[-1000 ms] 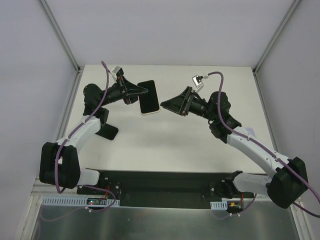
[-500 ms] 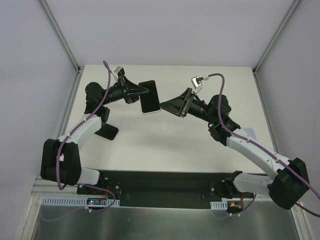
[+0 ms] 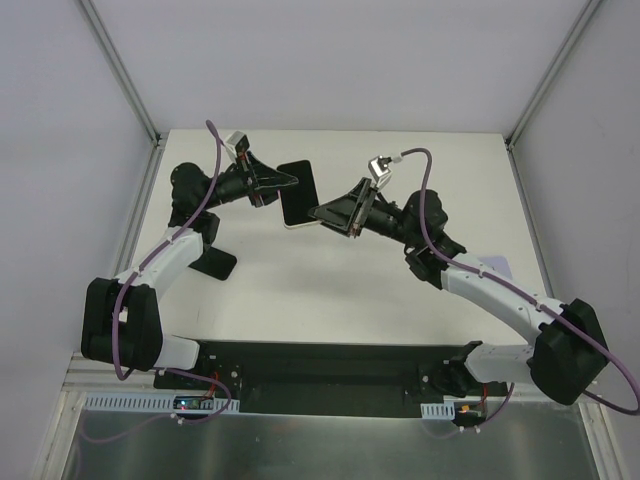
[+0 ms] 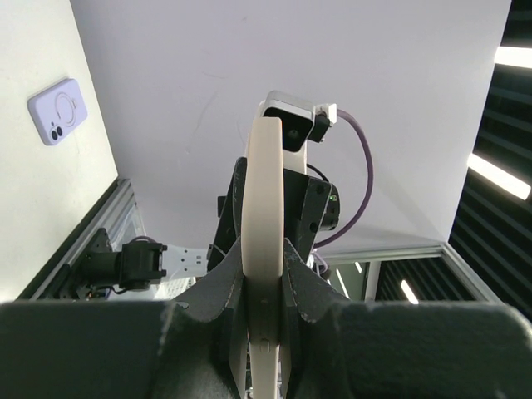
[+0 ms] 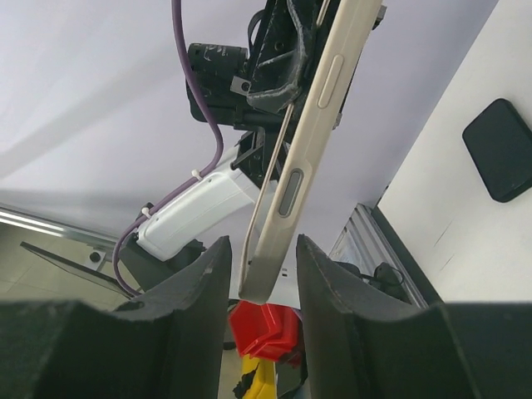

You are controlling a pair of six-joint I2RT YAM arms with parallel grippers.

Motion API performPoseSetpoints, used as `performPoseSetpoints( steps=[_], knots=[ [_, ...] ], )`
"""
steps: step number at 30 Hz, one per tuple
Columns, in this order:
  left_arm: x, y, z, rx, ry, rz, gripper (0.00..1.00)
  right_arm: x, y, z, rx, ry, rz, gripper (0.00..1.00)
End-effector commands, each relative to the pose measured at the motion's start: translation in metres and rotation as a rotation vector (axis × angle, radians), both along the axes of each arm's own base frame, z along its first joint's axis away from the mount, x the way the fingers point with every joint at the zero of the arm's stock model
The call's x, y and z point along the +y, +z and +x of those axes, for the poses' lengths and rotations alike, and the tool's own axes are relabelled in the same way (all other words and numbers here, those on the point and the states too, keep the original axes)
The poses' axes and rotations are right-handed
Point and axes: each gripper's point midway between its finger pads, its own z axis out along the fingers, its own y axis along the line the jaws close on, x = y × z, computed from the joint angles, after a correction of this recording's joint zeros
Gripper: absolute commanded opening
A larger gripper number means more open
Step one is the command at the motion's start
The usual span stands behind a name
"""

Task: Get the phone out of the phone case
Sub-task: Remove the phone case from the phone.

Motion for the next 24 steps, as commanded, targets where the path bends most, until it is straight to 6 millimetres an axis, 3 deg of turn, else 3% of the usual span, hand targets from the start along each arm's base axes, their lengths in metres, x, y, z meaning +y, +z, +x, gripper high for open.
performPoseSetpoints(
  steps=[1,3,4,10,13,14,15,18,24],
  knots=[
    [0.003,0.032,-0.003,-0.133,0.039,-0.015,0.00,0.002,0.017,-0.005,-0.021,0.013,0.056,0.34],
    [0.003,0.031,-0.002,-0.135,0.045,-0.007,0.00,0.001,0.018,-0.004,-0.013,0.005,0.060,0.16],
    [0.003,0.032,-0.003,-0.138,0.044,-0.004,0.00,0.001,0.016,-0.004,-0.006,0.004,0.060,0.02],
    [0.005,0.032,-0.004,-0.160,0.055,0.016,0.00,0.001,0.007,-0.001,0.008,-0.015,0.036,0.01],
    [0.004,0.035,-0.013,-0.171,0.016,0.018,0.01,0.000,0.004,0.003,-0.005,-0.031,0.018,0.01],
    [0.004,0.035,-0.016,-0.169,0.005,0.015,0.08,-0.001,0.005,0.005,-0.019,-0.039,0.014,0.01],
    [0.005,0.033,-0.020,-0.147,-0.002,0.005,0.24,-0.001,0.003,0.008,-0.015,-0.041,0.008,0.01],
    [0.007,0.030,-0.032,-0.139,-0.022,-0.023,0.41,-0.003,0.004,0.013,-0.020,-0.046,0.006,0.01],
    [0.008,0.030,-0.038,-0.150,-0.034,-0.044,0.39,-0.002,0.006,0.016,-0.023,-0.033,0.007,0.01]
  ],
)
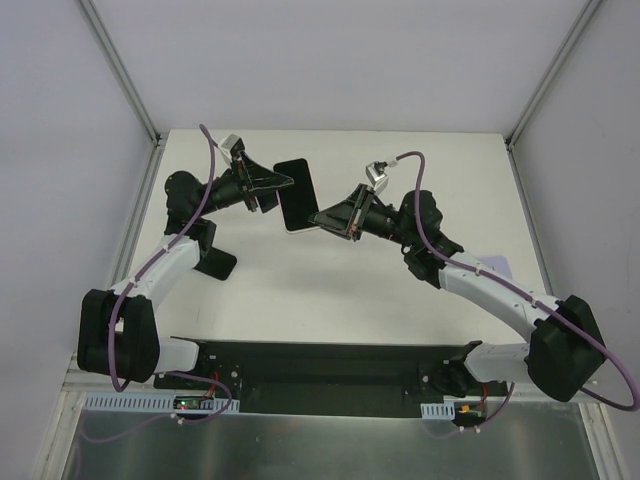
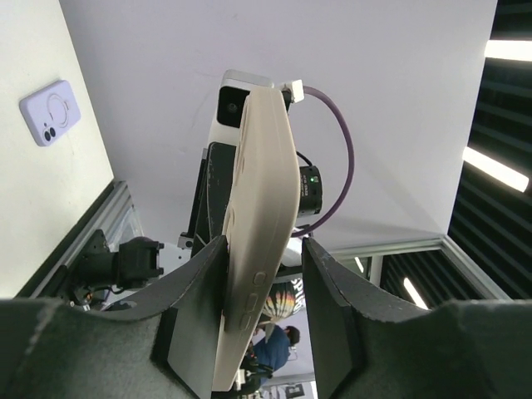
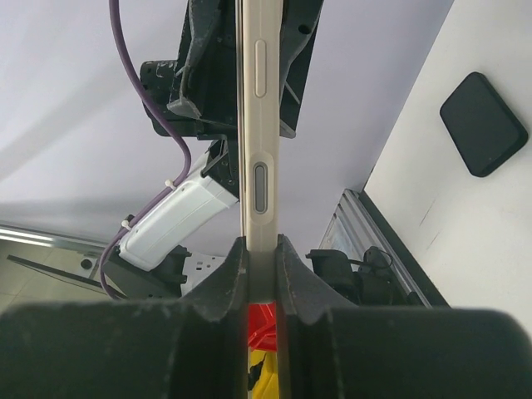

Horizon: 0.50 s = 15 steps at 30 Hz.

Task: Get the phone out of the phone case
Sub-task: Remove the phone case from the phone.

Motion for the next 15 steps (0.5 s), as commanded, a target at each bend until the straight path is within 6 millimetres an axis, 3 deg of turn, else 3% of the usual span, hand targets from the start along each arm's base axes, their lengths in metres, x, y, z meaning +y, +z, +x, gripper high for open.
performPoseSetpoints(
  steps=[1,6,15],
  knots=[
    [0.002,0.027,-0.023,-0.120,-0.039,-0.037,0.38,-0.003,0.030,0.010,-0.094,-0.033,0.061,0.01],
    [-0.003,0.022,-0.023,-0.124,-0.065,-0.024,0.45,-0.004,0.033,0.011,-0.095,-0.039,0.072,0.01],
    [-0.008,0.009,-0.021,-0.137,-0.063,0.018,0.44,-0.004,0.037,0.010,-0.080,-0.039,0.087,0.01]
  ],
)
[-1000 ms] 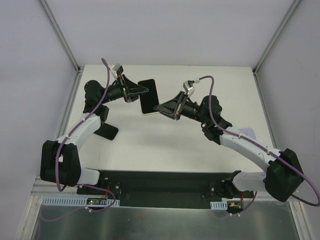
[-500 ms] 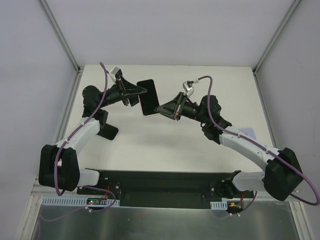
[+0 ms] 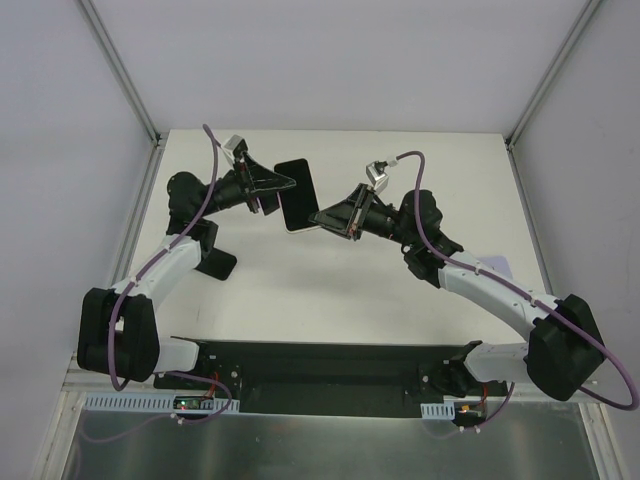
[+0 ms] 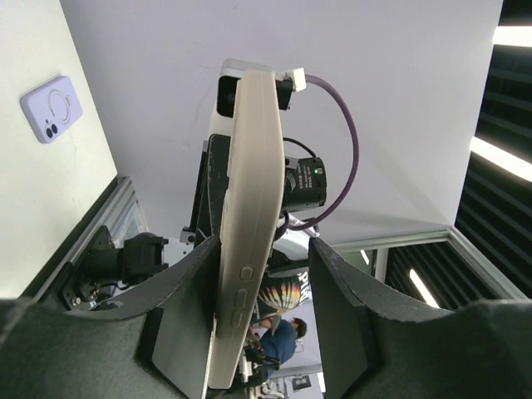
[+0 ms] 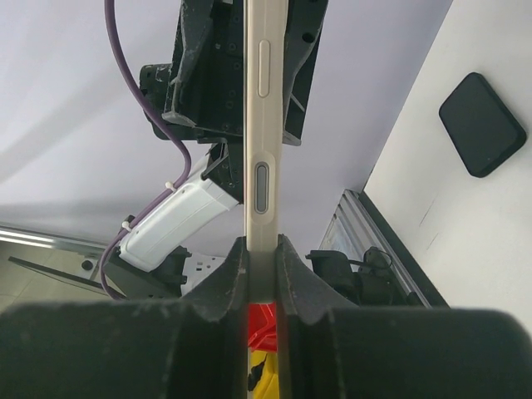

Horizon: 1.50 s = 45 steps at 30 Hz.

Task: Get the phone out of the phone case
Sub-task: Remove the phone case from the phone.

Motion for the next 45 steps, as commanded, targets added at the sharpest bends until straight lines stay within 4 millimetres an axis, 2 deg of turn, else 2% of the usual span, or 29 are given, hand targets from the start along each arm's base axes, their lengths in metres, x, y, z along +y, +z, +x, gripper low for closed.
performPoseSetpoints(
  steps=[1,5,7,9,10,11,16,17,19,20,21,25,29,33,38,45],
  knots=[
    [-0.006,0.008,-0.017,-0.118,-0.048,0.028,0.43,-0.004,0.038,0.009,-0.079,-0.041,0.087,0.01],
    [-0.006,0.006,-0.018,-0.141,-0.038,0.058,0.36,-0.003,0.038,0.009,-0.037,-0.031,0.087,0.01],
    [-0.006,0.003,-0.016,-0.126,-0.033,0.073,0.21,-0.004,0.037,0.009,-0.027,-0.036,0.083,0.01],
    [-0.006,0.002,-0.015,-0.121,-0.026,0.078,0.11,-0.004,0.035,0.010,-0.020,-0.037,0.078,0.01],
    [-0.006,0.002,-0.015,-0.122,-0.022,0.079,0.01,-0.003,0.034,0.009,-0.018,-0.034,0.077,0.01],
    [-0.006,0.001,-0.013,-0.118,-0.018,0.081,0.00,-0.003,0.034,0.009,-0.016,-0.033,0.075,0.01],
    [-0.005,0.000,-0.010,-0.100,0.010,0.078,0.00,-0.005,0.029,0.011,0.013,-0.041,0.075,0.01],
    [-0.005,-0.003,-0.009,-0.084,0.021,0.076,0.00,-0.006,0.028,0.011,0.024,-0.042,0.075,0.12],
    [-0.005,-0.006,-0.005,-0.063,0.034,0.073,0.00,-0.010,0.029,0.011,0.049,-0.043,0.091,0.22],
    [-0.005,-0.006,-0.005,-0.051,0.029,0.070,0.00,-0.012,0.024,0.011,0.060,-0.048,0.089,0.31],
    [-0.005,-0.005,-0.005,-0.054,0.023,0.070,0.00,-0.014,0.024,0.010,0.066,-0.052,0.094,0.33],
    [-0.005,-0.004,-0.003,-0.048,0.042,0.062,0.00,-0.026,0.027,0.009,0.073,-0.107,0.103,0.35],
    [-0.004,-0.002,-0.001,-0.046,0.055,0.057,0.00,-0.029,0.025,0.010,0.080,-0.131,0.099,0.32],
    [-0.004,-0.004,0.000,-0.036,0.066,0.056,0.00,-0.027,0.025,0.009,0.084,-0.123,0.098,0.33],
    [-0.002,-0.001,0.002,-0.037,0.083,0.051,0.00,-0.018,0.024,0.006,0.091,-0.087,0.089,0.43],
    [-0.002,0.004,0.003,-0.044,0.090,0.045,0.00,-0.012,0.018,0.006,0.109,-0.078,0.077,0.37]
  ],
)
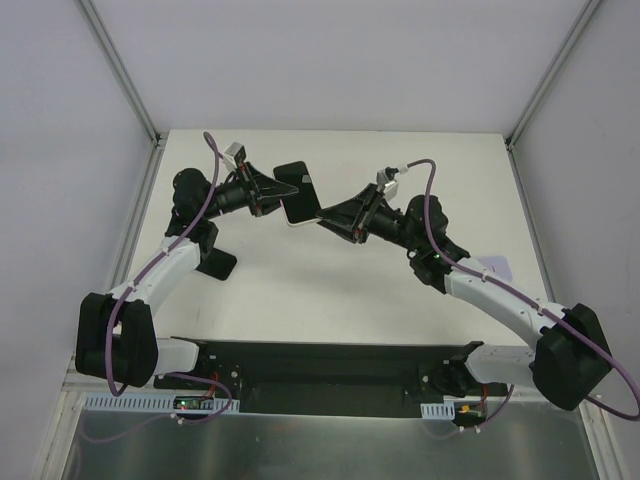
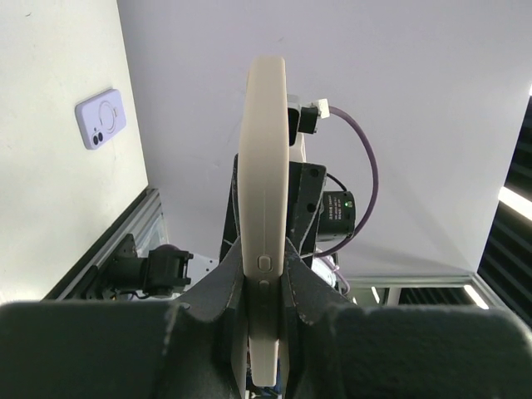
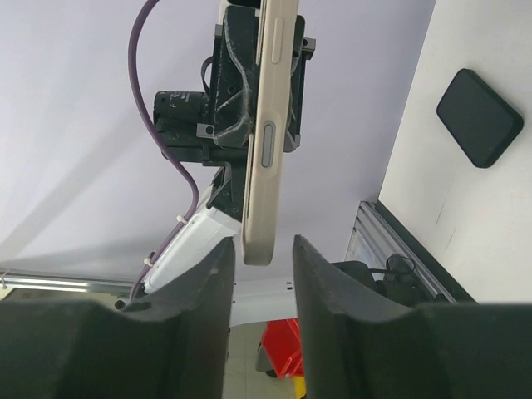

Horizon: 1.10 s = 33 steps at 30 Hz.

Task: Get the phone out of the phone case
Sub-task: Remove the phone case from the phone.

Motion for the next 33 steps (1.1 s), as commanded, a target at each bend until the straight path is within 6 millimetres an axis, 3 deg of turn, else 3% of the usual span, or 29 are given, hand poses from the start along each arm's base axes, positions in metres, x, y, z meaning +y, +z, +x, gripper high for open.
performPoseSetpoints(
  steps=[1,4,12,14,17,20,21,26,30,33],
  knots=[
    [0.001,0.032,-0.011,-0.115,0.005,-0.035,0.00,0.004,0.020,0.000,-0.032,0.009,0.039,0.33],
    [0.001,0.032,-0.012,-0.117,0.004,-0.035,0.00,0.005,0.020,0.003,-0.029,-0.001,0.039,0.22],
    [0.002,0.034,-0.014,-0.118,-0.001,-0.047,0.00,0.006,0.028,0.008,-0.073,-0.014,0.041,0.13],
    [0.004,0.032,-0.012,-0.110,0.007,-0.051,0.00,0.006,0.029,0.009,-0.080,-0.014,0.049,0.01],
    [0.005,0.030,-0.012,-0.097,0.009,-0.055,0.00,0.005,0.041,0.007,-0.139,-0.017,0.101,0.01],
    [0.005,0.028,-0.009,-0.062,0.008,-0.093,0.00,0.001,0.068,-0.001,-0.295,-0.007,0.167,0.01],
    [0.006,0.035,-0.010,-0.111,0.003,-0.128,0.00,0.001,0.083,-0.010,-0.382,0.025,0.213,0.01],
    [0.011,0.048,-0.011,-0.036,-0.009,-0.253,0.00,-0.001,0.115,-0.025,-0.577,0.087,0.347,0.01],
    [0.015,0.075,-0.021,-0.069,-0.014,-0.289,0.00,-0.004,0.119,-0.024,-0.646,0.123,0.462,0.01],
    [0.017,0.091,-0.030,-0.096,-0.016,-0.307,0.00,0.000,0.118,-0.024,-0.701,0.130,0.441,0.01]
  ],
)
